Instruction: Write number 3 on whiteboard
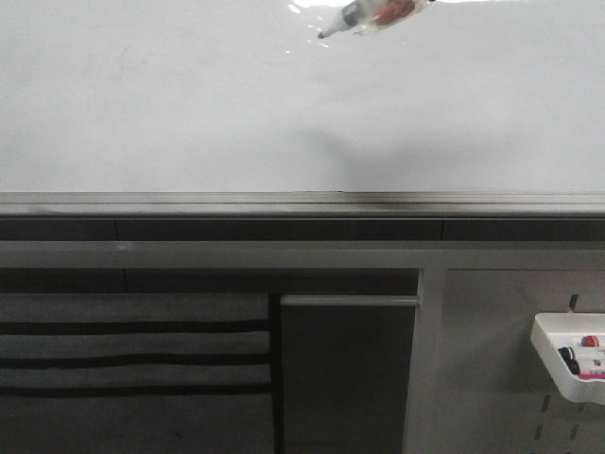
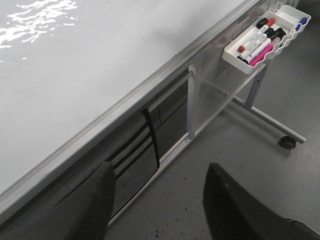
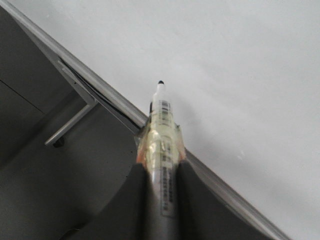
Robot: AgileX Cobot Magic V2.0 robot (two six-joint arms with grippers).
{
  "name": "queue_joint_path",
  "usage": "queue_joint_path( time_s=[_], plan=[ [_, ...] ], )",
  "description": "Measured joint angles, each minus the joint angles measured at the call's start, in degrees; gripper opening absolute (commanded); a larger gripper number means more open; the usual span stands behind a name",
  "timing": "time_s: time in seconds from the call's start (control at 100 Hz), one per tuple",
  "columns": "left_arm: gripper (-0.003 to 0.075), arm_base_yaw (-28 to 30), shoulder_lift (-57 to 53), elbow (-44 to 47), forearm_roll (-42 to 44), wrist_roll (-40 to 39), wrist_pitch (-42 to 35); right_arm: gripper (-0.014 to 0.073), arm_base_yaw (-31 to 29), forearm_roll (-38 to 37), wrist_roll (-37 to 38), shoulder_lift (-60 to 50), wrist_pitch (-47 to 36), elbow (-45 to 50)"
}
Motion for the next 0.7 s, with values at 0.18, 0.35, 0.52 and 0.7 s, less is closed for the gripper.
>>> queue_joint_path(
  time_s=[0.18,0.35,0.52,0.7],
  plan=[
    [0.0370,0.0,0.0,0.0,0.0,0.0,-0.1,-0.0017,-0.1,-1.7,0.0,7.0,0.7,-5.0],
    [0.0370,0.0,0.0,0.0,0.0,0.0,-0.1,-0.0017,-0.1,-3.0,0.0,12.2,0.7,-7.8],
    [0.0370,0.0,0.0,0.0,0.0,0.0,-0.1,-0.0017,-0.5,-5.3,2.3,13.0,2.4,-9.0],
    [0.0370,0.0,0.0,0.0,0.0,0.0,-0.1,-0.0017,-2.1,-7.9,4.4,12.0,6.3,-8.6]
  ],
)
